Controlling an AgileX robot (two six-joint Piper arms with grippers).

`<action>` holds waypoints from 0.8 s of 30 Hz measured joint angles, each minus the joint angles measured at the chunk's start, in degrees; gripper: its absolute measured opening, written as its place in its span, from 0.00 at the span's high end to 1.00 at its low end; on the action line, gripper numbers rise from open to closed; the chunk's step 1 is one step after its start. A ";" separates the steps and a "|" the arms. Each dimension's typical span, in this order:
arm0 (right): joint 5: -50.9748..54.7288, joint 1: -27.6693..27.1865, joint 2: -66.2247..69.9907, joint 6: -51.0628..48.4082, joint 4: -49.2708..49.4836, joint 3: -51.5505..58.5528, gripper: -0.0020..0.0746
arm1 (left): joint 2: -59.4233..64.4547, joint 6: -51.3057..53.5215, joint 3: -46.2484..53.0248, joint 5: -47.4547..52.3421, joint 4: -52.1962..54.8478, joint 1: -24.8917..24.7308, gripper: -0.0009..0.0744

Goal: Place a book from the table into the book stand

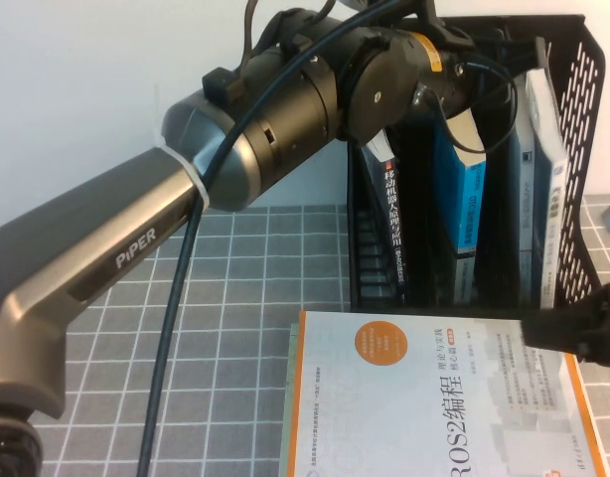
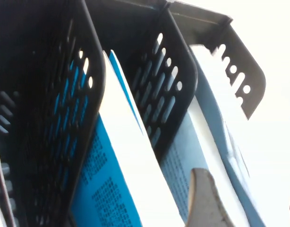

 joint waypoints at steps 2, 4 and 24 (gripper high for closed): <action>-3.56 2.67 1.06 -0.80 1.51 0.13 0.98 | -0.46 1.56 0.00 0.92 0.00 0.00 0.56; -5.79 3.89 1.95 -1.18 2.57 0.13 0.98 | -1.66 5.29 0.00 3.72 0.00 0.00 0.69; 9.71 4.43 -9.34 31.66 -47.20 -4.99 0.98 | -27.55 32.83 5.30 41.61 7.59 0.00 0.99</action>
